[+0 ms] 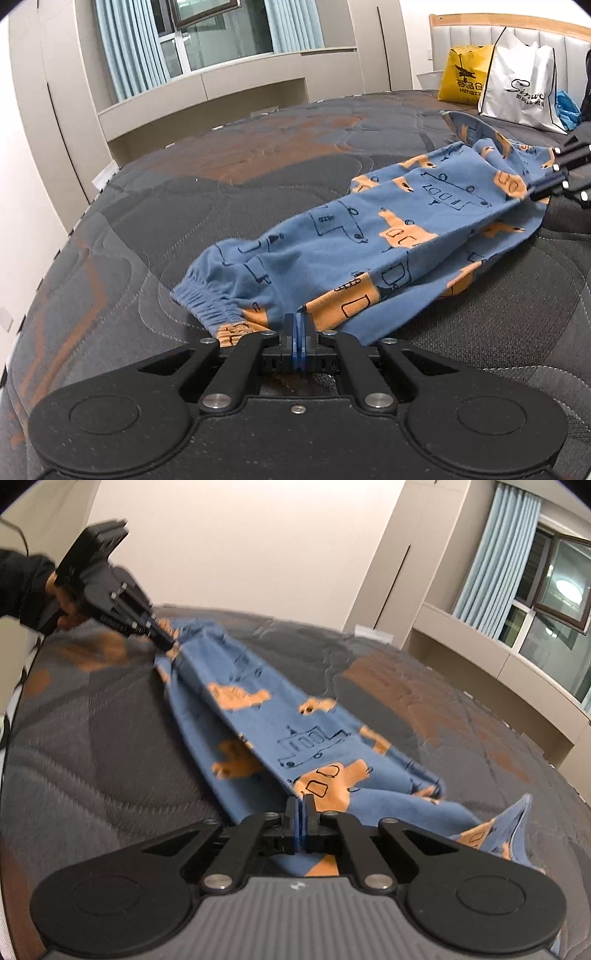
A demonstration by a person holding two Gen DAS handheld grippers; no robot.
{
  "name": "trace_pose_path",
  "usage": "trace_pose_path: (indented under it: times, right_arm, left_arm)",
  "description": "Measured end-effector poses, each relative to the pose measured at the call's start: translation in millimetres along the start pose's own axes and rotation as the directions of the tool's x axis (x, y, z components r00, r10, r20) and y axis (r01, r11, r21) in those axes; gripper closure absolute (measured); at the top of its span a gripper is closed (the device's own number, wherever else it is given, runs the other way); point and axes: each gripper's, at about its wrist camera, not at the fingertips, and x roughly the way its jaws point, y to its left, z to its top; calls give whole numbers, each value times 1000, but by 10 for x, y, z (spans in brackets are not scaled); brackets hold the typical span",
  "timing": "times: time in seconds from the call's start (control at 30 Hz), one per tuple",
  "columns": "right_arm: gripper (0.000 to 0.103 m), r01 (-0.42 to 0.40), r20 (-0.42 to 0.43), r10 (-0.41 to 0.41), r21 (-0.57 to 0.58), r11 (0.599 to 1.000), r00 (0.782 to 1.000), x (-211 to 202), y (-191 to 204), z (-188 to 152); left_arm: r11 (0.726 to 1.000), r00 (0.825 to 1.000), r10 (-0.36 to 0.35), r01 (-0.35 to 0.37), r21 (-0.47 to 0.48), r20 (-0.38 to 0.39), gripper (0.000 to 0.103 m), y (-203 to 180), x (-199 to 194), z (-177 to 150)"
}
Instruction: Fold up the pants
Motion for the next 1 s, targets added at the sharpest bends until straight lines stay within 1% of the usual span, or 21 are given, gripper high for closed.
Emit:
trace_pose_path:
  times: [0.1, 0.23, 0.33, 0.43, 0.53, 0.57, 0.6, 0.67, 0.77, 0.87, 1.0]
  right_arm:
    - [102, -14, -9, 14, 10, 1000, 1000, 16, 35, -53]
    - [103, 0, 16, 0, 21, 1000, 1000, -72, 38, -77]
    - [103, -3, 22, 2, 34, 999, 1000, -132, 20, -111]
    - [103, -9, 12, 8, 38, 999, 1000, -102, 60, -161]
    - [102, 7, 15, -8, 35, 999, 1000, -82, 94, -176]
    - [96, 13, 20, -14, 32, 999, 1000, -89, 85, -172]
    - [93, 21, 24, -21, 24, 1000, 999, -98, 79, -164]
    - [85, 45, 39, -44, -4, 999, 998, -113, 74, -141]
    - [78, 48, 45, -46, -59, 997, 998, -90, 109, -118]
    - [78, 65, 22, -62, -183, 981, 998, -25, 241, -126]
    - [78, 85, 4, -87, -236, 968, 996, 93, 280, -153]
  left_arm:
    - [1000, 1000, -2, 2, -21, 15, 102, 28, -39, 2]
    - [1000, 999, 12, -11, -18, 51, 102, 9, -168, 8]
    - [1000, 1000, 9, -8, -10, 30, 102, -44, -167, -25]
    - [1000, 1000, 11, -11, -12, 9, 102, -79, -127, -87]
    - [1000, 1000, 13, -13, -25, 25, 102, -90, -152, -79]
    - [999, 999, 17, -16, -27, 31, 102, -93, -169, -69]
    - [1000, 999, 17, -16, -27, 34, 102, -96, -181, -54]
    - [999, 999, 27, -26, -19, 35, 102, -108, -191, -32]
    - [999, 999, 40, -39, -20, 32, 102, -126, -194, -22]
    - [999, 999, 45, -45, -22, 28, 102, -143, -196, -30]
    - [998, 998, 49, -49, -31, 27, 102, -141, -197, -40]
